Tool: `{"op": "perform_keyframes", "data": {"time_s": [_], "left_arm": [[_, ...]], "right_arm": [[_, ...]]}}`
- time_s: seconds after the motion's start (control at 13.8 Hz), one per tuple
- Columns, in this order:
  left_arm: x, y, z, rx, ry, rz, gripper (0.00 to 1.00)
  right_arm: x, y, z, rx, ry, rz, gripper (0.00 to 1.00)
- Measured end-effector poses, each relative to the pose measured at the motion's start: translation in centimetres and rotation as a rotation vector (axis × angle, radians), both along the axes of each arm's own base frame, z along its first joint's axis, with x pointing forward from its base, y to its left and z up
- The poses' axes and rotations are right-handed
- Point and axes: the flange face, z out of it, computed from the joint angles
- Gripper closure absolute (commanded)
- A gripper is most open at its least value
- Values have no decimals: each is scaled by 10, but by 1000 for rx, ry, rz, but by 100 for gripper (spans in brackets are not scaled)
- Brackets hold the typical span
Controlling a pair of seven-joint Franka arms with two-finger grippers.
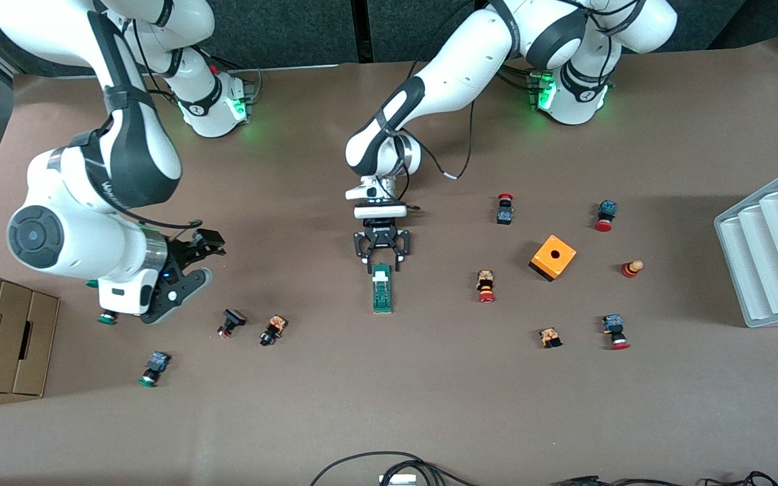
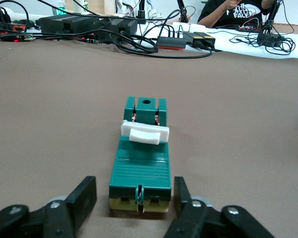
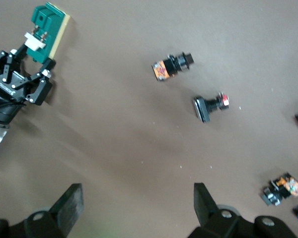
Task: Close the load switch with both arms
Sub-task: 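Grasp the switch base with the left gripper while the right gripper approaches, then bring the right gripper onto the white switch handle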
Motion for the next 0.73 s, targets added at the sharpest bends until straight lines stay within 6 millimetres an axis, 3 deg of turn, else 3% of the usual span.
{"op": "perform_keyframes", "data": {"time_s": [0.51,0.73], "left_arm": [[-4,-2,-1,-1,-14,1,42],[-6,-2,-3,6,-24,-2,56]], "right_arm": [[-3,58,-15,20,-59,148,1],[-5,88,-31,25,-85,200,1]]}}
